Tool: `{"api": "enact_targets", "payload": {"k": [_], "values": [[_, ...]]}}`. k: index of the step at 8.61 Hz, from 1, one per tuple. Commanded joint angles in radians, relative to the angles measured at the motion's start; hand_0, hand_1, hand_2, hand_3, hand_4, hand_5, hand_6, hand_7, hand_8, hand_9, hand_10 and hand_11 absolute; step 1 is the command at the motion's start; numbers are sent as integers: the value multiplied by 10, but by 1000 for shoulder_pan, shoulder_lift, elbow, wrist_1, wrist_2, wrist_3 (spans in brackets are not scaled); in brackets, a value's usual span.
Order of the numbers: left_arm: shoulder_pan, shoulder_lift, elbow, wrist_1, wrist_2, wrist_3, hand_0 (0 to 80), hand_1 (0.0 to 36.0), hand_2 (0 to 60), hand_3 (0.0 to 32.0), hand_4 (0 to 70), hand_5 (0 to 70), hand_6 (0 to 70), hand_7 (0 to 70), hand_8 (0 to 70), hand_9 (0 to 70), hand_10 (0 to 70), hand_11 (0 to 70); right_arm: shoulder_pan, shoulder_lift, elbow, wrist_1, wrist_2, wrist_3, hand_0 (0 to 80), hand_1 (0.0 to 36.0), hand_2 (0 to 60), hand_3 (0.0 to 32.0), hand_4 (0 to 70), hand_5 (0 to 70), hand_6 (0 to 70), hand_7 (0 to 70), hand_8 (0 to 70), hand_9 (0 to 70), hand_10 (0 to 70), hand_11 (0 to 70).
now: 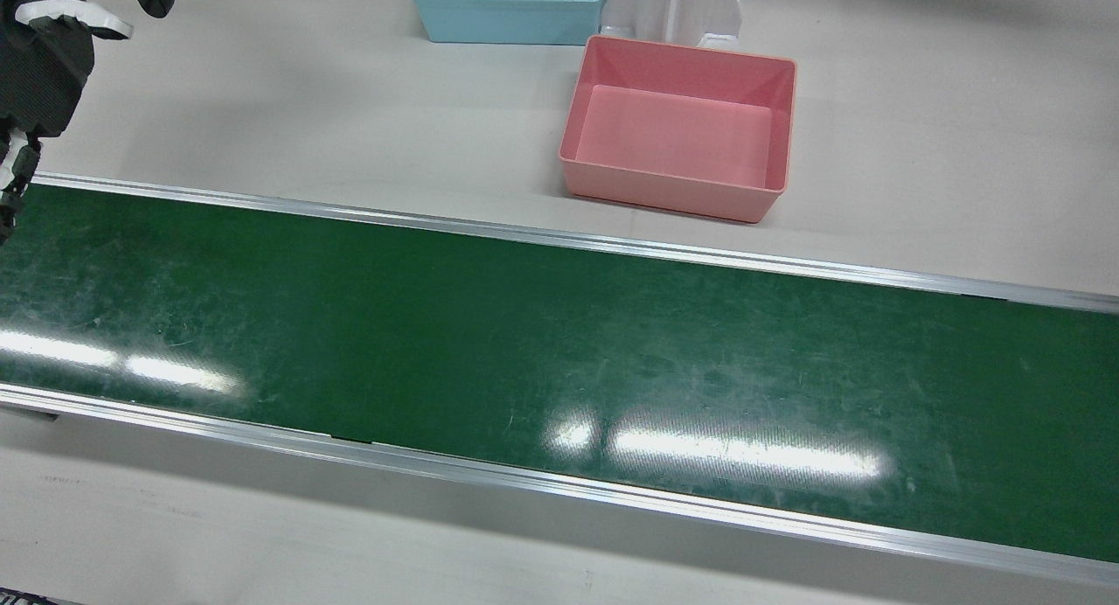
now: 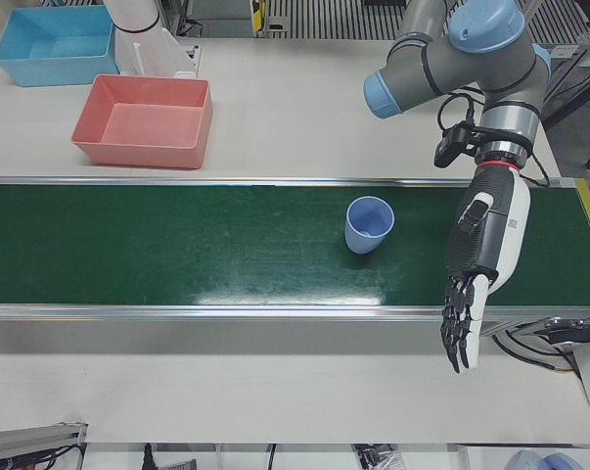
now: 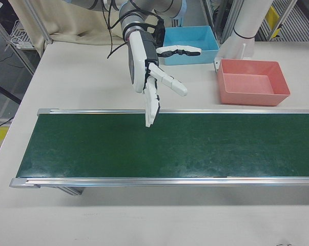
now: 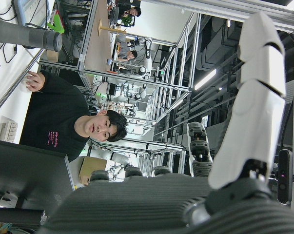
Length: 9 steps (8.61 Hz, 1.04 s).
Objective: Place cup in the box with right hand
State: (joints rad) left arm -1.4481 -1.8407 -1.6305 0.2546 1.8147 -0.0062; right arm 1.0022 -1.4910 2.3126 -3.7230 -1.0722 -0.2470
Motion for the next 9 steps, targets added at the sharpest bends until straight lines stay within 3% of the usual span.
{"api": "enact_targets", "payload": {"k": [1, 9], "values": [[0, 0, 1, -1, 2, 0, 0, 0, 0, 0, 0, 0, 0, 0, 0, 0, 0, 0, -1, -2, 2, 0, 0, 0, 487, 212, 130, 0, 0, 48, 0, 0, 0, 0, 0, 0], [0, 0, 1, 0, 0, 0, 0, 0, 0, 0, 0, 0, 0, 0, 0, 0, 0, 0, 6, -5, 5, 0, 0, 2, 490, 217, 133, 0, 0, 49, 0, 0, 0, 0, 0, 0]]}}
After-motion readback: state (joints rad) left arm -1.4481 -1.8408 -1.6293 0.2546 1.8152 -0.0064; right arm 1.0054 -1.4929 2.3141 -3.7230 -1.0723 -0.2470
